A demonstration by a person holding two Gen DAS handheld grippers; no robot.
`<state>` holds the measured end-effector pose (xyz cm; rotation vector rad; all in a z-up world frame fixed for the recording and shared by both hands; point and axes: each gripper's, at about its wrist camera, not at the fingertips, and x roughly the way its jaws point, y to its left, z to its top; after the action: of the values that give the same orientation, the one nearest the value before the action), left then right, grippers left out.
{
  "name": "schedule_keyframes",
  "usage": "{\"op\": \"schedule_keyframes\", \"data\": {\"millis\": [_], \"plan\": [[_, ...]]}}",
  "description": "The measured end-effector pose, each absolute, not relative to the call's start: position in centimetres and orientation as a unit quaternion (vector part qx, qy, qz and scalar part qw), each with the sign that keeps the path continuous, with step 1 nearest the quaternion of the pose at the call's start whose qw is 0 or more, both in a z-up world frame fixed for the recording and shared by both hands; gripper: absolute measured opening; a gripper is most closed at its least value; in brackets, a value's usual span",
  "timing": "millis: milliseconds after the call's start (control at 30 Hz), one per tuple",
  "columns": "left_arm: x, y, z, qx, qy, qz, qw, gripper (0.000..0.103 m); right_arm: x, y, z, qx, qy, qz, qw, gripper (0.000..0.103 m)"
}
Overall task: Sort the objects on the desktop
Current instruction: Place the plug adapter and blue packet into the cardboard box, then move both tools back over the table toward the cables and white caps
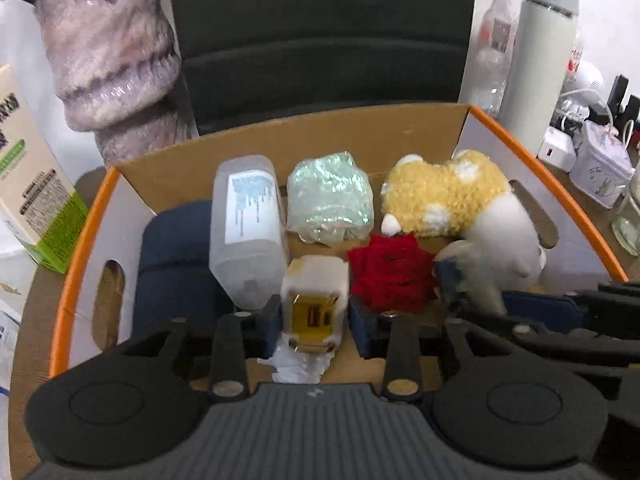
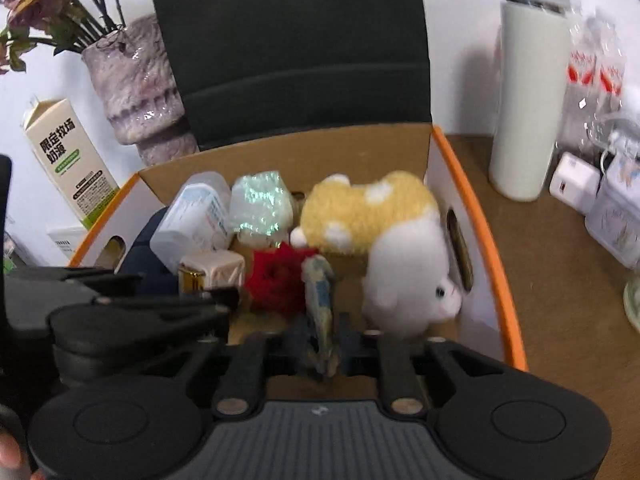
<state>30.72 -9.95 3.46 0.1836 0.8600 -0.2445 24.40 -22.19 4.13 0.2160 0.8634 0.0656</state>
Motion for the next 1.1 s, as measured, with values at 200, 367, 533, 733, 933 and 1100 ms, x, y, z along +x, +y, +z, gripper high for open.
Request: {"op": "schedule_keyframes", "data": {"millis": [200,367,533,733,933,1100], "plan": [[25.0,-6.9,7.2,0.043,0.332,-0.147,0.931,0.082,18.7,-23.1,6.6,0.106,0.338,0.015,0.935,0.077],[18.7,-4.8,9.2,0.05,0.283,-0.139,0.948,0.102,14.2,-23.4,7.5,0.099,0.299,0.008,0.949,0.078],[13.5,-2.2,9.2,0.054,0.261,-0.134,0.954,0.103,9.2,-23.4,7.3,0.078,0.274,0.024,0.958,0.082],[7.7,-0.7,6.5,0.058,0.283,-0.136,0.947,0.103,5.3,-23.2,4.9,0.046,0.252,0.023,0.966,0.085],[4.9,-0.7,4.3,0.037,0.299,-0.154,0.941,0.103,3.3,-24.3,2.0,0.123,0.235,0.064,0.962,0.086],[3.6,-1.1,3.5,0.047,0.312,-0.148,0.937,0.103,2.5,-24.6,2.1,0.155,0.22,0.065,0.961,0.086]]}}
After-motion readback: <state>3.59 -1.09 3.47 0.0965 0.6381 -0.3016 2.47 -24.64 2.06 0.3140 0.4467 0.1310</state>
